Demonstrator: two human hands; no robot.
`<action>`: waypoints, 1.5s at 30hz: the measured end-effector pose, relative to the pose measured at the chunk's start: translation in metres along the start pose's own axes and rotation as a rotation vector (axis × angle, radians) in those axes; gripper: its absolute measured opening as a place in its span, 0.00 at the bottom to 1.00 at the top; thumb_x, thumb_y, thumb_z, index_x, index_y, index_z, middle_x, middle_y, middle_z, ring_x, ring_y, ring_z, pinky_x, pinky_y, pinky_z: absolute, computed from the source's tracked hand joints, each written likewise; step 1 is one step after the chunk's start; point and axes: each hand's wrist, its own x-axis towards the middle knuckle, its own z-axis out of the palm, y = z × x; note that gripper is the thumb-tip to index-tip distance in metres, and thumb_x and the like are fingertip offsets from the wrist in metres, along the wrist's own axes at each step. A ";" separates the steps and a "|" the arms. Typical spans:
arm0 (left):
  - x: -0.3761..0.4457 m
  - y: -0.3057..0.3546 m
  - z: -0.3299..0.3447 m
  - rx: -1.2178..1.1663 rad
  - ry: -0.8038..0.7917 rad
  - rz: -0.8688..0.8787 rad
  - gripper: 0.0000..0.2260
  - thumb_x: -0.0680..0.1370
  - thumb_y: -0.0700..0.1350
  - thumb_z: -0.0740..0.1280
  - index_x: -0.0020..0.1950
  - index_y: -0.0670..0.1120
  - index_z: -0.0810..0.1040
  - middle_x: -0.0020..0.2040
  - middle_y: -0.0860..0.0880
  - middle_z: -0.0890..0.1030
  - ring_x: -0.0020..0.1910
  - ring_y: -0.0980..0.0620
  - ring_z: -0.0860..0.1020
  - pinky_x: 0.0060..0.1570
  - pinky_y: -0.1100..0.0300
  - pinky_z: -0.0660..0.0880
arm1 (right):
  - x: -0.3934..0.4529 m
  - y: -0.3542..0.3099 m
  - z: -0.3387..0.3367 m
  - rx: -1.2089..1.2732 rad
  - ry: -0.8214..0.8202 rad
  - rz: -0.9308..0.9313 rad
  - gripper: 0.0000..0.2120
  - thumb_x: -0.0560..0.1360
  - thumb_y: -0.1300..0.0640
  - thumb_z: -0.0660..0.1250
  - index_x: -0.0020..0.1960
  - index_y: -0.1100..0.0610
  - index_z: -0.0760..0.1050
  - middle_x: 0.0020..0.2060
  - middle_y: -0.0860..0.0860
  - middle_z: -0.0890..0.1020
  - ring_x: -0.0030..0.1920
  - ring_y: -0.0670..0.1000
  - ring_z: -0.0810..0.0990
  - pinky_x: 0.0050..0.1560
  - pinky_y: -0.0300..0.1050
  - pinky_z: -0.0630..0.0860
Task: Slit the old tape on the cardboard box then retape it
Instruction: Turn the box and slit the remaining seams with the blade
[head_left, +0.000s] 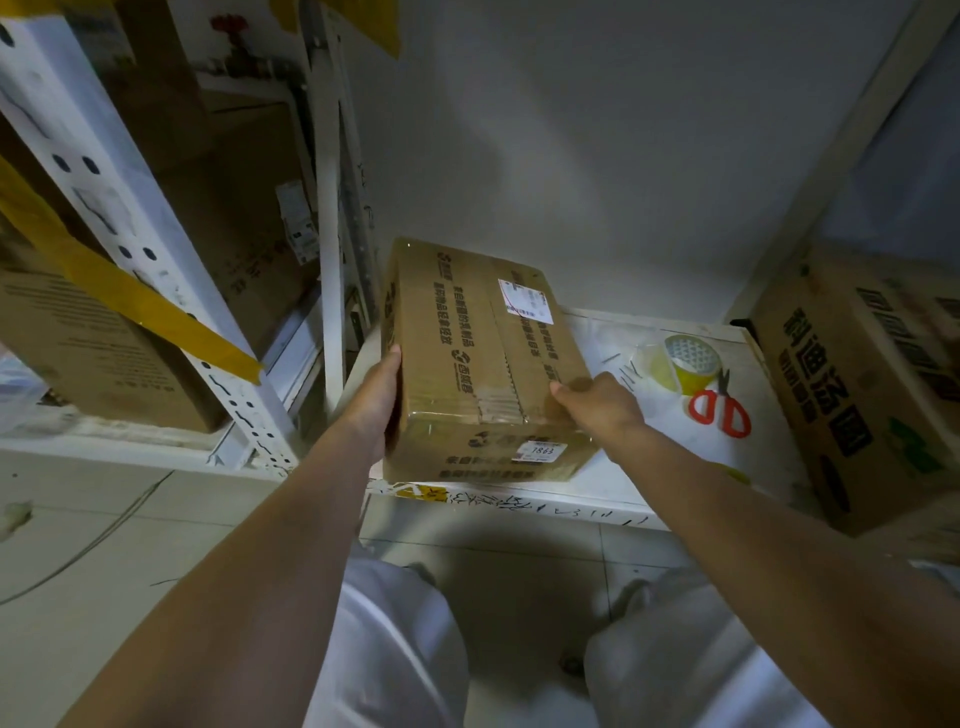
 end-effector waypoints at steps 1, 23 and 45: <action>-0.001 0.002 -0.001 0.035 0.016 -0.032 0.25 0.79 0.65 0.54 0.67 0.51 0.72 0.59 0.50 0.78 0.58 0.50 0.75 0.65 0.43 0.65 | 0.000 -0.001 0.000 -0.031 0.015 -0.009 0.27 0.75 0.40 0.64 0.64 0.60 0.67 0.58 0.56 0.77 0.57 0.58 0.77 0.51 0.48 0.73; -0.002 -0.007 0.080 1.545 0.081 0.559 0.34 0.75 0.70 0.50 0.78 0.58 0.48 0.79 0.49 0.41 0.77 0.44 0.35 0.72 0.35 0.39 | 0.044 0.113 -0.050 -0.467 0.030 0.058 0.23 0.77 0.50 0.64 0.67 0.62 0.67 0.61 0.60 0.75 0.61 0.60 0.75 0.59 0.51 0.71; 0.011 -0.025 0.114 1.592 0.020 0.511 0.33 0.76 0.70 0.49 0.77 0.61 0.42 0.79 0.50 0.39 0.77 0.44 0.37 0.71 0.33 0.40 | 0.043 0.161 -0.048 -0.809 -0.001 -0.050 0.14 0.73 0.47 0.59 0.52 0.54 0.74 0.44 0.52 0.78 0.44 0.53 0.76 0.41 0.45 0.70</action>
